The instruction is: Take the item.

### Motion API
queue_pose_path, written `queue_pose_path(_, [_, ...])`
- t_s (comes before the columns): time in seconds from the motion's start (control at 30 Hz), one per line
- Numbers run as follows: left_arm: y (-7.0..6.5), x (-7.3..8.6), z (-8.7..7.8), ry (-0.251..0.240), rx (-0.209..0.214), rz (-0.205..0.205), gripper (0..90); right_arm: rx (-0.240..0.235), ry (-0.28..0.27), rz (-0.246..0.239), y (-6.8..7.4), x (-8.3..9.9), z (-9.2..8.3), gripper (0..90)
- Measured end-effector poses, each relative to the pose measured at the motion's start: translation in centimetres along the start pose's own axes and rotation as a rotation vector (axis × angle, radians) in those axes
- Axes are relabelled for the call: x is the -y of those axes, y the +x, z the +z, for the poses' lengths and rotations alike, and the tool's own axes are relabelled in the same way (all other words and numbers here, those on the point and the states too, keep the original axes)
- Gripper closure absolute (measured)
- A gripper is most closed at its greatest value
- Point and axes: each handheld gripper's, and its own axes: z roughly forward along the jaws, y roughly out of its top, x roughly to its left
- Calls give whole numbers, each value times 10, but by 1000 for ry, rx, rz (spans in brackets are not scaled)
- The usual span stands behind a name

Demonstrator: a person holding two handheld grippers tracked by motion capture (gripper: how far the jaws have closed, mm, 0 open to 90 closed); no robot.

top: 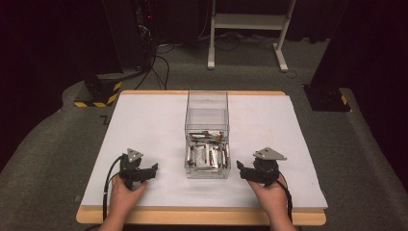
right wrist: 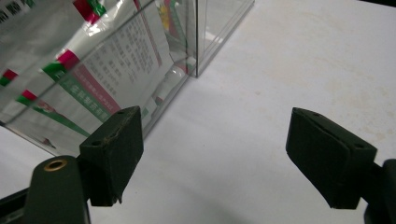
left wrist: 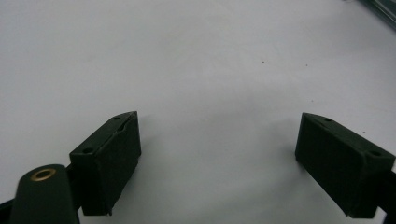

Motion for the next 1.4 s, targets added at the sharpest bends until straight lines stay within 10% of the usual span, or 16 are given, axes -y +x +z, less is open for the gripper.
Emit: queue_pose_path(1.4, [0,0,0,0,0,0,143,-90,-113,-29,21,-38,-14,219])
